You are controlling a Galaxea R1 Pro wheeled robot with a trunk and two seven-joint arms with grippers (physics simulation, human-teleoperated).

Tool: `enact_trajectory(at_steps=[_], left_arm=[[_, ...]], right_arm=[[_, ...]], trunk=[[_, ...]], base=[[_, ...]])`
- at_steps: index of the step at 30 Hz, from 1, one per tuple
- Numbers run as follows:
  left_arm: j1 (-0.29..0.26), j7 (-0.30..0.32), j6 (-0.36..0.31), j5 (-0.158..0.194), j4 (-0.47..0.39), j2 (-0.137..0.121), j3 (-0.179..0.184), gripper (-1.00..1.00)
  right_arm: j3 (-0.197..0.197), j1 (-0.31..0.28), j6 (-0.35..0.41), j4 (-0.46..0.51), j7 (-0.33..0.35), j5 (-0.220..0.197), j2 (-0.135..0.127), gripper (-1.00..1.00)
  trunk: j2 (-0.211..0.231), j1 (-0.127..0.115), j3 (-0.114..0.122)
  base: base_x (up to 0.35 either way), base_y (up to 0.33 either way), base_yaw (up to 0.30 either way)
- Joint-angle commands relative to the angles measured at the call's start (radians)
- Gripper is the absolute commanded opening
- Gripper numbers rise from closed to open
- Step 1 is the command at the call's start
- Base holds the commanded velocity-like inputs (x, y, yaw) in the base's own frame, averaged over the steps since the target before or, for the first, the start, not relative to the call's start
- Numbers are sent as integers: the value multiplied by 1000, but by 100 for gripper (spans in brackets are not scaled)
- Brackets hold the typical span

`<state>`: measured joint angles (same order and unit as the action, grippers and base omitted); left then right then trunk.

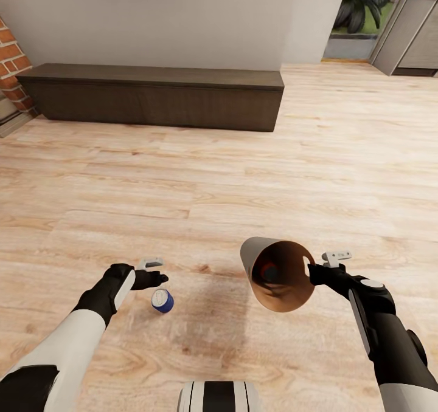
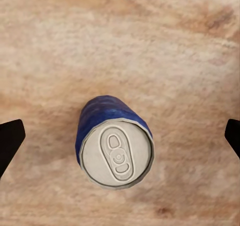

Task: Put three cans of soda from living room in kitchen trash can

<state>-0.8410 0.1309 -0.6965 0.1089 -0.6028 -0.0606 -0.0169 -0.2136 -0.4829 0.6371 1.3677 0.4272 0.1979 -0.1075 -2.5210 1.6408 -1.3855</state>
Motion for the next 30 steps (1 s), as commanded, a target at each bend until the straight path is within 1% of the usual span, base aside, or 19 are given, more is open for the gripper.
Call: enact_trajectory(at_steps=[1,5,9,19,30], left_arm=[[0,0,0,0,0,0,0,100],[-1,1,0,0,0,-1,0,100],[0,1,0,0,0,-1,0,100],[-1,-3,0,0,0,1,0,100],[-1,-4,0,-1,1,7,0,100]], right_arm=[[0,0,3,0,4,-17,0,-100],[0,0,3,-1,4,-17,0,-100],[0,0,3,-1,4,-17,0,-100],[0,0,3,-1,4,-15,11,-100],[0,0,3,-1,4,-14,12,-100]], trunk=[[0,0,0],[0,0,0],[0,0,0],[0,0,0],[-3,5,-42]], base=[[4,6,0],[41,46,0],[151,124,0],[35,28,0],[1,1,0]])
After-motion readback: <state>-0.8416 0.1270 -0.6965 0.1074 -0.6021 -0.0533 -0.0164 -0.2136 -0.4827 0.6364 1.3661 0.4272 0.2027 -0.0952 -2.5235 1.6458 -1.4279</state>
